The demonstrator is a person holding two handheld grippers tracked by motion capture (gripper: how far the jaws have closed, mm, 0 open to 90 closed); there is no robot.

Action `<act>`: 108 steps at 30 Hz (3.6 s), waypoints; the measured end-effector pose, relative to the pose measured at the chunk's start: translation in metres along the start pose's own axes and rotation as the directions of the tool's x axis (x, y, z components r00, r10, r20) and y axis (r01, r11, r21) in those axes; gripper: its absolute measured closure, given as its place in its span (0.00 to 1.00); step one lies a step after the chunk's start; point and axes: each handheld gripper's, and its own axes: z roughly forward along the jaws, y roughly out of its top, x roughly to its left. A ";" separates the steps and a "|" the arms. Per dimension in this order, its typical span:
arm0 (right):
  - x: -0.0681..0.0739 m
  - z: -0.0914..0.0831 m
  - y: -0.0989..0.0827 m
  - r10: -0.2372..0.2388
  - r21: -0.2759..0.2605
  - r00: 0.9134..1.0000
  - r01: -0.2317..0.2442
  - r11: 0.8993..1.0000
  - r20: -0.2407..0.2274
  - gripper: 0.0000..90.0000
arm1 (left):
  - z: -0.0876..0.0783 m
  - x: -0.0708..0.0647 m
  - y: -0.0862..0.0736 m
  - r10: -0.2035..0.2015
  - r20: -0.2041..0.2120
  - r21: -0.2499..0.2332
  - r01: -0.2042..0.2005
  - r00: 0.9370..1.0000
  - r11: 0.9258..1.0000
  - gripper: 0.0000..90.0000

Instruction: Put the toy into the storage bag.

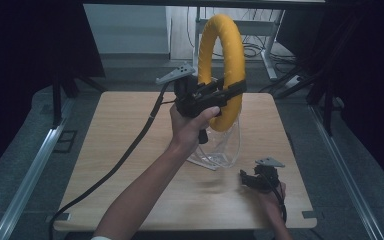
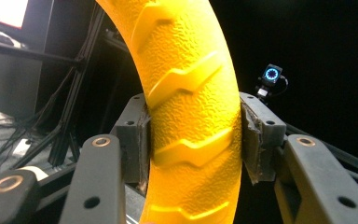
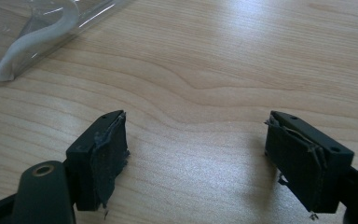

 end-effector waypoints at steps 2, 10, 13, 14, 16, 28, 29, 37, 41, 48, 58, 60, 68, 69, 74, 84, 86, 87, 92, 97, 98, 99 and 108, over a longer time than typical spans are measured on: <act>0.000 0.000 0.000 0.000 0.000 1.000 0.000 1.000 0.000 0.24 | 0.002 0.001 -0.003 0.001 -0.001 0.004 -0.001 1.000 1.000 0.56; 0.000 0.000 0.000 0.002 0.000 1.000 -0.002 1.000 -0.001 0.24 | 0.017 0.014 -0.026 -0.028 0.009 0.041 0.027 1.000 0.999 0.56; 0.000 0.000 0.000 0.001 0.000 1.000 -0.001 1.000 -0.002 0.24 | 0.022 0.019 -0.037 -0.030 -0.013 0.049 0.031 0.999 0.998 0.56; 0.000 0.000 0.000 0.001 0.000 1.000 -0.001 1.000 -0.002 0.24 | 0.024 0.022 -0.044 -0.032 -0.025 0.053 0.033 0.999 0.998 0.56; 0.000 0.000 0.000 0.001 0.000 1.000 -0.001 1.000 -0.002 0.24 | 0.025 0.024 -0.048 -0.029 -0.031 0.055 0.030 0.999 0.998 0.56; 0.000 0.000 0.000 -0.003 -0.002 1.000 0.003 1.000 -0.001 0.24 | 0.025 0.054 -0.081 -0.088 -0.094 0.069 0.095 0.992 0.993 0.56; 0.000 0.000 0.000 -0.003 -0.002 1.000 0.003 1.000 0.000 0.24 | 0.026 0.055 -0.084 -0.087 -0.098 0.072 0.094 0.991 0.993 0.56; 0.000 0.000 0.000 -0.003 -0.002 1.000 0.003 1.000 -0.002 0.24 | 0.026 0.074 -0.106 -0.147 -0.133 0.076 0.158 0.980 0.985 0.56; 0.000 0.000 0.000 -0.003 -0.002 1.000 0.003 1.000 -0.002 0.24 | 0.026 0.076 -0.111 -0.129 -0.147 0.086 0.143 0.981 0.986 0.56; 0.000 0.000 0.000 -0.002 0.000 1.000 0.002 1.000 -0.002 0.24 | 0.028 0.077 -0.120 -0.123 -0.160 0.087 0.138 0.979 0.987 0.56; 0.000 0.000 0.000 -0.003 0.000 1.000 0.003 1.000 -0.004 0.25 | 0.023 0.091 -0.135 -0.188 -0.167 0.070 0.202 0.968 0.977 0.56; 0.000 0.000 0.000 -0.003 0.000 1.000 0.003 1.000 -0.004 0.25 | 0.021 0.092 -0.136 -0.194 -0.167 0.059 0.206 0.967 0.977 0.56; 0.000 0.000 0.000 -0.004 0.000 1.000 0.004 1.000 -0.002 0.25 | 0.020 0.091 -0.137 -0.196 -0.173 0.059 0.208 0.965 0.976 0.55; 0.000 0.000 0.000 -0.004 0.000 1.000 0.004 1.000 -0.002 0.25 | 0.020 0.091 -0.137 -0.196 -0.173 0.059 0.208 0.965 0.976 0.55; 0.000 0.000 0.000 -0.004 0.000 1.000 0.004 1.000 -0.002 0.25 | 0.018 0.091 -0.135 -0.185 -0.171 0.069 0.200 0.968 0.977 0.51; 0.000 -0.001 0.000 -0.003 0.001 1.000 0.003 1.000 -0.004 0.25 | -0.002 0.087 -0.123 -0.156 -0.137 0.068 0.167 0.978 0.984 0.40; 0.000 -0.001 0.000 -0.003 0.001 1.000 0.003 1.000 -0.004 0.25 | -0.010 0.089 -0.122 -0.161 -0.144 0.064 0.172 0.976 0.983 0.39; 0.000 0.000 0.000 -0.004 0.001 1.000 0.004 1.000 -0.003 0.25 | -0.014 0.091 -0.122 -0.161 -0.150 0.068 0.173 0.975 0.983 0.38; 0.000 -0.001 0.000 -0.003 0.001 1.000 0.003 1.000 -0.003 0.24 | -0.036 0.096 -0.121 -0.145 -0.164 0.064 0.157 0.976 0.986 0.38; 0.000 0.000 0.000 -0.003 0.001 1.000 0.003 1.000 -0.002 0.24 | -0.055 0.098 -0.120 -0.114 -0.174 0.083 0.130 0.978 0.988 0.37; 0.000 0.000 0.000 -0.003 0.001 1.000 0.003 1.000 -0.002 0.24 | -0.059 0.098 -0.120 -0.110 -0.176 0.085 0.127 0.978 0.988 0.37; 0.000 0.000 0.000 -0.004 0.001 1.000 0.004 1.000 -0.001 0.24 | -0.064 0.099 -0.120 -0.113 -0.173 0.088 0.129 0.978 0.988 0.37; 0.001 0.000 0.000 -0.001 -0.001 1.000 0.001 1.000 -0.001 0.24 | -0.102 0.105 -0.124 -0.099 -0.215 0.117 0.126 0.971 0.985 0.37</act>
